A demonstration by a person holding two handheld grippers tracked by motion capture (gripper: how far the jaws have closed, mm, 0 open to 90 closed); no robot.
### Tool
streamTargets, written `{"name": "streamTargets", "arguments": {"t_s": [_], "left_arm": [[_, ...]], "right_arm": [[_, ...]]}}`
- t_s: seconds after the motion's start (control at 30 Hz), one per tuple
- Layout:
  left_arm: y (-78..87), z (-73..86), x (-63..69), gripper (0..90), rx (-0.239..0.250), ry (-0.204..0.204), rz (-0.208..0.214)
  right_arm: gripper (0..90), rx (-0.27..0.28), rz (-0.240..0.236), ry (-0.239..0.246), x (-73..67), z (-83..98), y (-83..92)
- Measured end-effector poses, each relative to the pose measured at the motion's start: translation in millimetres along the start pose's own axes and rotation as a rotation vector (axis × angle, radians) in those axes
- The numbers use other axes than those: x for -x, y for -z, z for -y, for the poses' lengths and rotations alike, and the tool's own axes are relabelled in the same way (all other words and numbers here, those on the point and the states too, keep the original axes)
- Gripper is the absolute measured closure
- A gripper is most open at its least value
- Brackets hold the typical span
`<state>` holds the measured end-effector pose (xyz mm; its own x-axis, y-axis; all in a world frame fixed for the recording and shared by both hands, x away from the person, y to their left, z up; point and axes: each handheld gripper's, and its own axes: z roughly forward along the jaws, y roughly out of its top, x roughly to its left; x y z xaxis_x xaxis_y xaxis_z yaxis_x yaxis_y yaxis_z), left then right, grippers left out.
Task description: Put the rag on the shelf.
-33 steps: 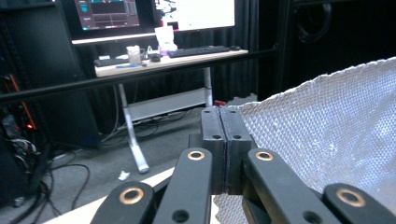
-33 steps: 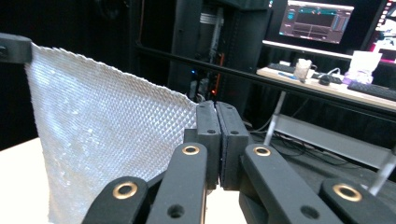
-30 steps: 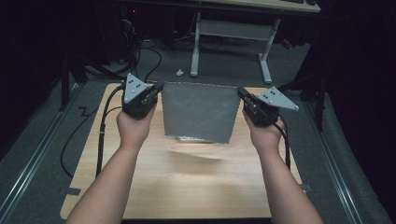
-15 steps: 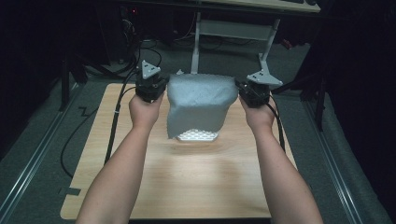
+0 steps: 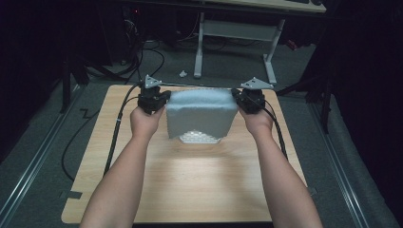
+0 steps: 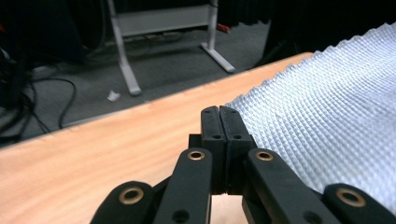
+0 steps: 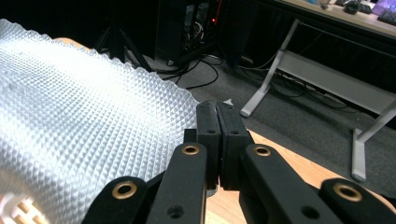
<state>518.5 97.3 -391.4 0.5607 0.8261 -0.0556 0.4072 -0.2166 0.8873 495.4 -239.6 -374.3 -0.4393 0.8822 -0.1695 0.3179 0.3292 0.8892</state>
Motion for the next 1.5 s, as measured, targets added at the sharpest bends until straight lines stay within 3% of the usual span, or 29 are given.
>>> {"name": "streamTargets", "arguments": {"t_s": [0.23,0.37,0.57,0.77,1.2,1.5], "left_arm": [[2.7,18.9,2.0,89.8,0.002,0.007,0.033],[2.9,26.1,2.2,89.8,0.002,0.018,0.045],[5.2,38.9,3.1,89.8,0.019,0.041,0.069],[4.0,46.7,5.8,89.8,0.009,0.043,0.076],[-4.8,66.4,10.8,89.7,-0.030,0.035,0.115],[-6.5,75.6,16.1,89.5,-0.056,0.017,0.120]], "right_arm": [[90.0,0.009,-0.027,-0.038,-3.8,24.1,-1.6],[90.0,0.018,-0.034,-0.046,-5.0,29.0,-0.7],[90.0,0.017,-0.051,-0.098,-8.8,41.9,2.6],[90.0,0.009,-0.053,-0.113,-11.5,50.4,1.1],[89.9,-0.013,-0.063,-0.093,-17.8,59.9,-6.3],[89.8,-0.056,-0.070,-0.120,-20.0,80.9,-17.4]]}}
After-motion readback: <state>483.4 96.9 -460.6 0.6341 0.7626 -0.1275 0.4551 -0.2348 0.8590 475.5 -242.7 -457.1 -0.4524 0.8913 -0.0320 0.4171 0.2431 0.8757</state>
